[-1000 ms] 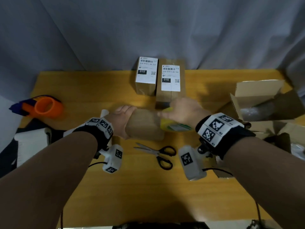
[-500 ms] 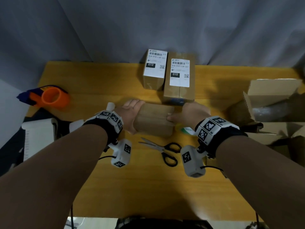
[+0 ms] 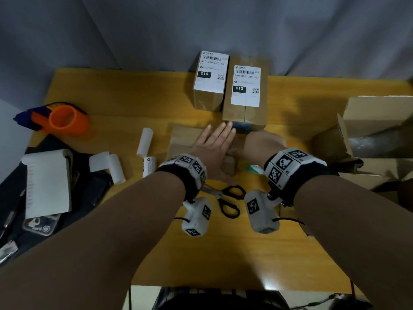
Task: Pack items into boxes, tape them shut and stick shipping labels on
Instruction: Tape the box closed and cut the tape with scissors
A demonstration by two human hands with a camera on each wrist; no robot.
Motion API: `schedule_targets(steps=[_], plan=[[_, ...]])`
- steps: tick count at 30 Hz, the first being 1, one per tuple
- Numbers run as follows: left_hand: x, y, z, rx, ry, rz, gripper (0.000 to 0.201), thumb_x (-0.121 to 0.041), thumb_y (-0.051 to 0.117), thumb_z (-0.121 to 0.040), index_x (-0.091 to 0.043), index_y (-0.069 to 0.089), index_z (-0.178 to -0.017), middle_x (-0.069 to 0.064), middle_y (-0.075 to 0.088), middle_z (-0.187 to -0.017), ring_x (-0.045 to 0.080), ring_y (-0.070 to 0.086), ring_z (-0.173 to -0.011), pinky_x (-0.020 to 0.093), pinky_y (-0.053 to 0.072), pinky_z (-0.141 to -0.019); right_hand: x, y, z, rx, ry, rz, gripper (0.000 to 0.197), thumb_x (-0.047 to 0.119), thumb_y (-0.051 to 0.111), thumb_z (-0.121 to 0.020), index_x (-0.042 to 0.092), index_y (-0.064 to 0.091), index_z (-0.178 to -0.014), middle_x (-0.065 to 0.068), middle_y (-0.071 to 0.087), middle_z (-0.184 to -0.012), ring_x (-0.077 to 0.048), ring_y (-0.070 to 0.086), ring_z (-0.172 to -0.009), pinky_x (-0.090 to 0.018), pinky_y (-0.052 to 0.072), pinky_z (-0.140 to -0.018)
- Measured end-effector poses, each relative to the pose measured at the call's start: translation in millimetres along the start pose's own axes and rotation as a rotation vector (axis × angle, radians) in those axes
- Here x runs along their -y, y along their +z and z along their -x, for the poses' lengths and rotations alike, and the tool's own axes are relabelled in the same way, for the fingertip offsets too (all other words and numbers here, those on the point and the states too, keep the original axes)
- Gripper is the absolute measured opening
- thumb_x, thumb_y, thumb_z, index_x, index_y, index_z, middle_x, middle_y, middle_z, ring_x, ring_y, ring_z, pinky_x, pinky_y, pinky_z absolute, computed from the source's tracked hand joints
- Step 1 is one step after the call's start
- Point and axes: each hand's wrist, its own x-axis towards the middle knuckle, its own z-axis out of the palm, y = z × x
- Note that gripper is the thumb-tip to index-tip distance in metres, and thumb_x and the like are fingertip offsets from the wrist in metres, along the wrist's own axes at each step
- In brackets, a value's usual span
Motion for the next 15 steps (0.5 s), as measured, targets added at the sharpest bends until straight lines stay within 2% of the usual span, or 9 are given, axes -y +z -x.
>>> schedule_targets(steps=[2,6,8,10,12,14,15], plan=[[14.8,3.0,8.4,0.014,0.007,0.028,0.132,-0.090,0.040,-0.062,-0.011,-0.023,-0.146,0.005,-0.027,-0.155,0.020,-0.022,-0.143,0.049,-0.011,-0.116,-0.4,-0.2,0.7,0.006,-0.004,0.033,0.067,0.079,0.042,-0.079,0.014,0.056,-0.090,-0.001,0.058,-0.083,-0.019,0.059,-0.083,-0.031,0.051,-0.077],[60.6,4.5,35.9,0.072,-0.111,0.009,0.131,-0.089,0.043,-0.061,-0.014,-0.023,-0.146,0.006,-0.030,-0.154,0.023,-0.023,-0.143,0.053,-0.011,-0.115,-0.4,-0.8,3.5,0.001,-0.004,0.061,0.066,0.078,0.042,-0.080,0.013,0.052,-0.077,-0.002,0.055,-0.075,-0.016,0.054,-0.067,-0.029,0.048,-0.068],[75.4,4.4,47.9,0.124,-0.168,-0.039,0.129,-0.089,0.039,-0.064,-0.012,-0.022,-0.147,0.008,-0.029,-0.154,0.024,-0.021,-0.144,0.052,-0.015,-0.114,0.3,-1.0,4.7,-0.005,-0.004,0.065,0.065,0.077,0.042,-0.080,0.014,0.051,-0.073,-0.002,0.056,-0.074,-0.016,0.052,-0.064,-0.028,0.047,-0.066],[77.2,0.0,54.1,0.138,-0.187,-0.071,0.124,-0.089,0.032,-0.067,-0.009,-0.017,-0.148,0.011,-0.025,-0.155,0.025,-0.018,-0.145,0.052,-0.013,-0.114,1.0,-1.4,6.4,-0.006,0.005,0.058,0.064,0.076,0.042,-0.081,0.014,0.050,-0.071,-0.002,0.056,-0.073,-0.015,0.051,-0.062,-0.028,0.046,-0.064],[63.2,-10.5,55.5,0.078,-0.147,-0.089,0.112,-0.083,0.029,-0.074,-0.006,-0.002,-0.150,0.013,-0.012,-0.158,0.027,-0.003,-0.146,0.050,0.001,-0.117,1.1,-1.6,8.6,-0.011,0.022,0.034,0.064,0.076,0.043,-0.080,0.013,0.052,-0.074,-0.002,0.056,-0.073,-0.016,0.052,-0.063,-0.028,0.045,-0.064],[40.8,-20.2,53.6,0.004,-0.090,-0.047,0.094,-0.074,0.034,-0.082,-0.009,0.018,-0.148,0.011,0.013,-0.156,0.029,0.018,-0.139,0.046,0.018,-0.113,1.8,-0.1,9.4,-0.016,0.028,0.004,0.065,0.077,0.044,-0.079,0.013,0.055,-0.082,-0.002,0.056,-0.075,-0.017,0.056,-0.069,-0.029,0.047,-0.067],[28.9,-23.8,51.5,-0.003,-0.098,-0.009,0.090,-0.072,0.037,-0.083,-0.011,0.022,-0.147,0.011,0.021,-0.152,0.028,0.024,-0.136,0.045,0.025,-0.110,2.2,0.6,9.5,-0.016,0.030,-0.010,0.065,0.077,0.044,-0.079,0.013,0.056,-0.084,-0.002,0.055,-0.075,-0.018,0.057,-0.073,-0.030,0.048,-0.069]])
